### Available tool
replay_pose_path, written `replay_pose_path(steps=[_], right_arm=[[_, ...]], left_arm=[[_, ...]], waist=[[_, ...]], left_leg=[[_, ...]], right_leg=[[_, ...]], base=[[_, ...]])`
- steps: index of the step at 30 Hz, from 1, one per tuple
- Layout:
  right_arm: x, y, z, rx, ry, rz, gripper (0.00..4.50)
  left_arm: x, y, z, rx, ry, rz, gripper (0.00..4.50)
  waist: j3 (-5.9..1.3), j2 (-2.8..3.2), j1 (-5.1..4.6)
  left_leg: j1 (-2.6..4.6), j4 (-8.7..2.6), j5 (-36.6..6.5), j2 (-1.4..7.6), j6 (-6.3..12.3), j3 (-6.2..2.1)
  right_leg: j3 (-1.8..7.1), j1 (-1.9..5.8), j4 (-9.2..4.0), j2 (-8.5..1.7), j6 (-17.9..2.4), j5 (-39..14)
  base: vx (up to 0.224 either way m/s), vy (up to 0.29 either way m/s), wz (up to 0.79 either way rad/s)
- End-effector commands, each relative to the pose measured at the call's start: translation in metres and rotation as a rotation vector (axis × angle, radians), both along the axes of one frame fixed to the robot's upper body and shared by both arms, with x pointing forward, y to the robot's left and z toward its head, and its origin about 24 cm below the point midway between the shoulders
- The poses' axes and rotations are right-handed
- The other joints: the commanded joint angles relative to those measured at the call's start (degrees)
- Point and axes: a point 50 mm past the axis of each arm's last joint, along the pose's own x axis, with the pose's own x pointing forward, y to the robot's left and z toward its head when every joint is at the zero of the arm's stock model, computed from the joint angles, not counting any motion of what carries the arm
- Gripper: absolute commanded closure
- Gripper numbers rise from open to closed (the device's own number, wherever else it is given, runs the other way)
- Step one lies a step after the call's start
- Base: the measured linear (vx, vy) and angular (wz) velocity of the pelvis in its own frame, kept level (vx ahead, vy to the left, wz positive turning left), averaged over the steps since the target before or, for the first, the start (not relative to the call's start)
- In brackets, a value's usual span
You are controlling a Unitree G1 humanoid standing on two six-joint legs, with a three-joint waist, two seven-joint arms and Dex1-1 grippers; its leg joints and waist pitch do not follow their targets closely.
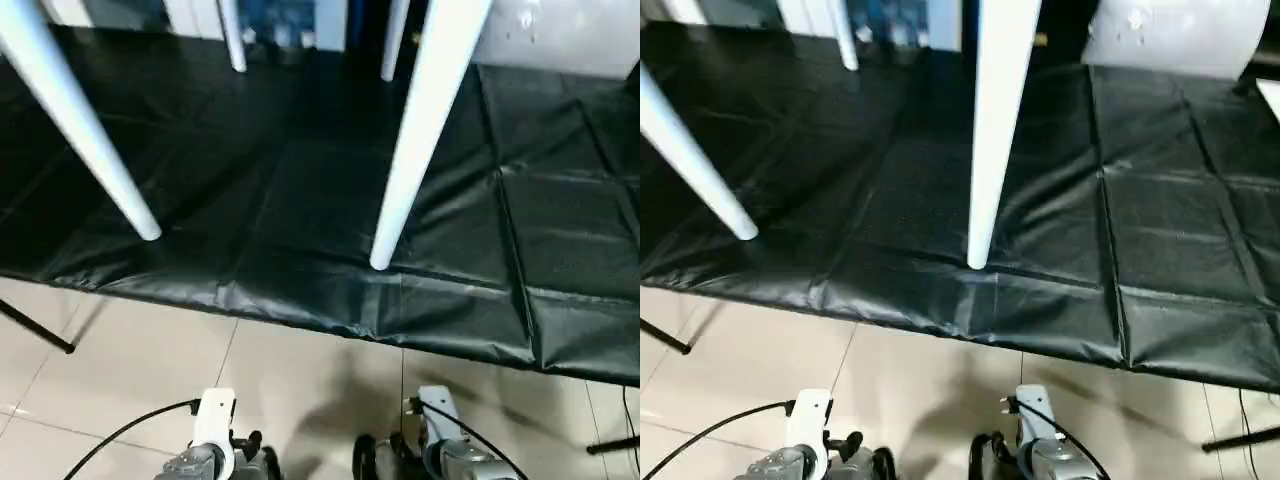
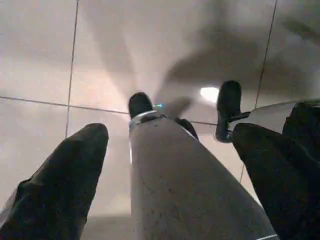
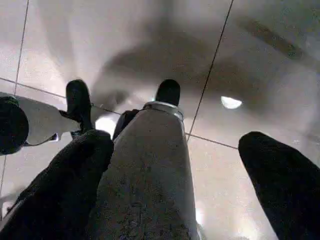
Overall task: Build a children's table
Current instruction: Flip table
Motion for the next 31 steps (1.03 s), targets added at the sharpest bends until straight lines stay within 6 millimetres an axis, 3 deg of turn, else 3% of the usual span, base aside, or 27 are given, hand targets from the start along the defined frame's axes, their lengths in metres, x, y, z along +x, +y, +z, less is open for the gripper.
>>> replay_pose_path(steps=[1, 6, 17, 31], right_arm=[[-0.0396, 0.0025, -0.0154, -0.003, 0.166, 0.011, 0.00], [-0.0396, 0.0025, -0.0154, -0.003, 0.166, 0.011, 0.00], [-0.0396, 0.0025, -0.0154, -0.003, 0.166, 0.011, 0.00], [-0.0396, 0.0025, -0.0154, -0.003, 0.166, 0.011, 0.00]], left_arm=[[-0.0200, -0.0038, -0.0089, -0.004, 0.079, 0.005, 0.03], [-0.0200, -0.0038, -0.0089, -0.004, 0.079, 0.005, 0.03], [-0.0200, -0.0038, -0.0089, -0.004, 0.079, 0.005, 0.03], [-0.0200, -0.0038, -0.0089, -0.004, 0.079, 0.005, 0.03]], waist=[[-1.98, 0.00, -0.09], [-2.11, -0.13, -0.08], [-2.53, -0.13, 0.04], [-2.19, -0.14, -0.06]], left_leg=[[0.32, -4.90, -20.05, 6.30, 1.69, -3.09], [0.28, -4.99, -20.28, 6.22, 1.88, -3.25], [-0.01, -5.12, -18.01, 6.43, 2.61, -2.92], [0.12, -5.44, -20.68, 6.49, 1.88, -3.13]], right_leg=[[4.81, 1.84, -5.70, -7.95, -9.31, -31.71], [4.77, 1.58, -6.08, -7.86, -7.68, -34.51], [4.97, 1.69, -5.39, -7.78, -10.24, -27.88], [5.00, 1.37, -5.94, -7.86, -8.86, -32.13]], base=[[0.000, 0.000, 0.00], [0.000, 0.000, 0.00], [0.000, 0.000, 0.00], [0.000, 0.000, 0.00]])
